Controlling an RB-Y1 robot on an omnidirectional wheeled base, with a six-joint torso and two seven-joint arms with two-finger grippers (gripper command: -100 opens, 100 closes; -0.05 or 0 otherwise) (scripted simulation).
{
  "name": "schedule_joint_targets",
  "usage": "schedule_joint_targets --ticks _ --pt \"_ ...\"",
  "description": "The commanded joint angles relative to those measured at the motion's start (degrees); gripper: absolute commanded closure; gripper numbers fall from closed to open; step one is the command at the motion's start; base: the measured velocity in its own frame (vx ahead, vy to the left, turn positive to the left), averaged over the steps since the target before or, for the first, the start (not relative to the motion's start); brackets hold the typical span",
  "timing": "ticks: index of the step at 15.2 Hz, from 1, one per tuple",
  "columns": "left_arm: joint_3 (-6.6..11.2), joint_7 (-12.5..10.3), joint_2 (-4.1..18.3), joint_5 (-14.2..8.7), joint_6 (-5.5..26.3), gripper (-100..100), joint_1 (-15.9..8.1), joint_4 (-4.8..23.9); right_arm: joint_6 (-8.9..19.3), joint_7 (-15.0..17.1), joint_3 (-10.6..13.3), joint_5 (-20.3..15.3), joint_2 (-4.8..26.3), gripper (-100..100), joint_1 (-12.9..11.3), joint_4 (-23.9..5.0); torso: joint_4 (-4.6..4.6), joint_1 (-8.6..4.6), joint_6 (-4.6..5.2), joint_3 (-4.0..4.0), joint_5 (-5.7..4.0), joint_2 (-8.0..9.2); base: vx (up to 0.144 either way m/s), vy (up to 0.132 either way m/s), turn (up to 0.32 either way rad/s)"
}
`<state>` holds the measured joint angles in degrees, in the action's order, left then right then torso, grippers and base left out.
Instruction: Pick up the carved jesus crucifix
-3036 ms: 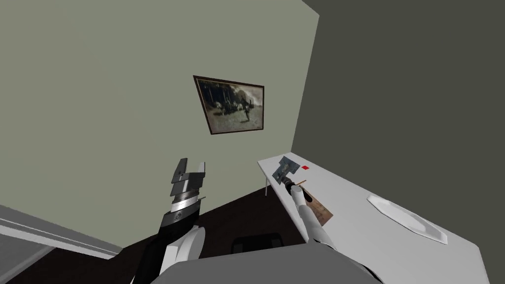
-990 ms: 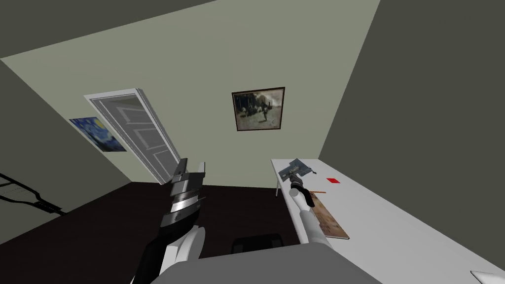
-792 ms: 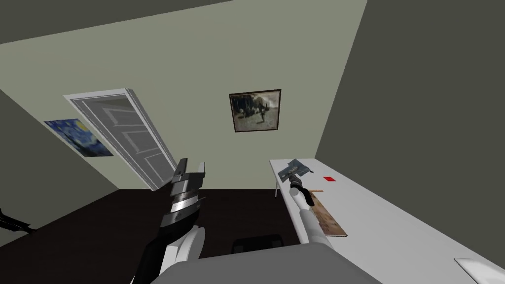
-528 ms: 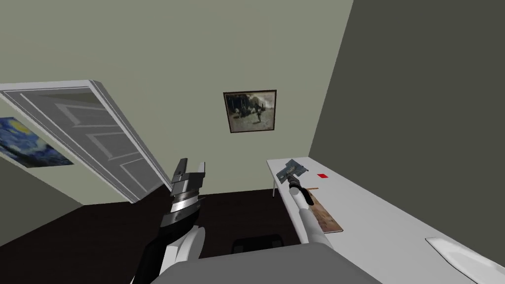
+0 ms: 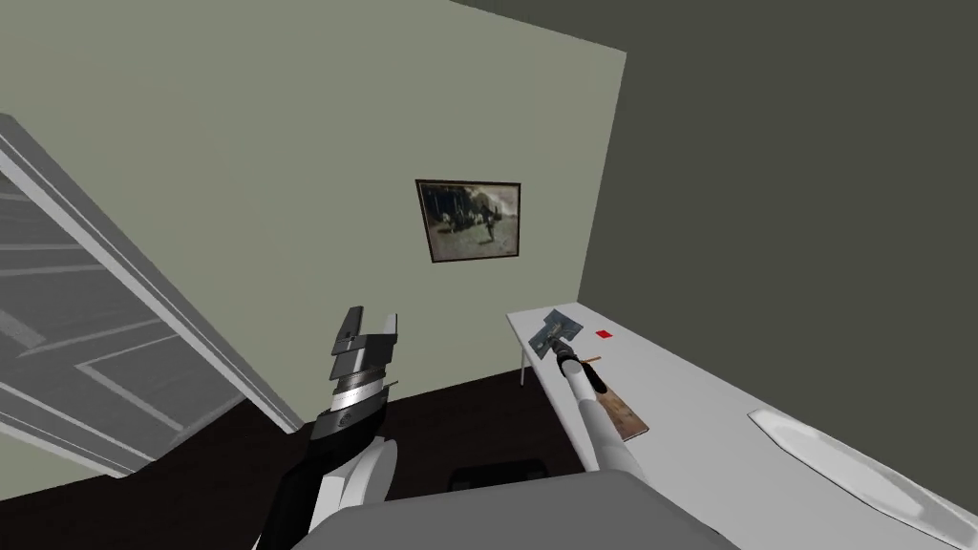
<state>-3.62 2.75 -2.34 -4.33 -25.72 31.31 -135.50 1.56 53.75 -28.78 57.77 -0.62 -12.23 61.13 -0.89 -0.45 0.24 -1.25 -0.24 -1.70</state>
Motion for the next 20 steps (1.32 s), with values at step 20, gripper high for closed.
schedule_joint_targets --ticks 20 --pt "0.0 0.0 0.01 0.0 0.0 0 -0.01 0.0 17.44 -23.64 0.48 19.48 2.69 100 -2.92 -6.07 -0.62 0.16 -0.41 -0.5 -0.32 -0.37 0.053 0.066 -0.217"
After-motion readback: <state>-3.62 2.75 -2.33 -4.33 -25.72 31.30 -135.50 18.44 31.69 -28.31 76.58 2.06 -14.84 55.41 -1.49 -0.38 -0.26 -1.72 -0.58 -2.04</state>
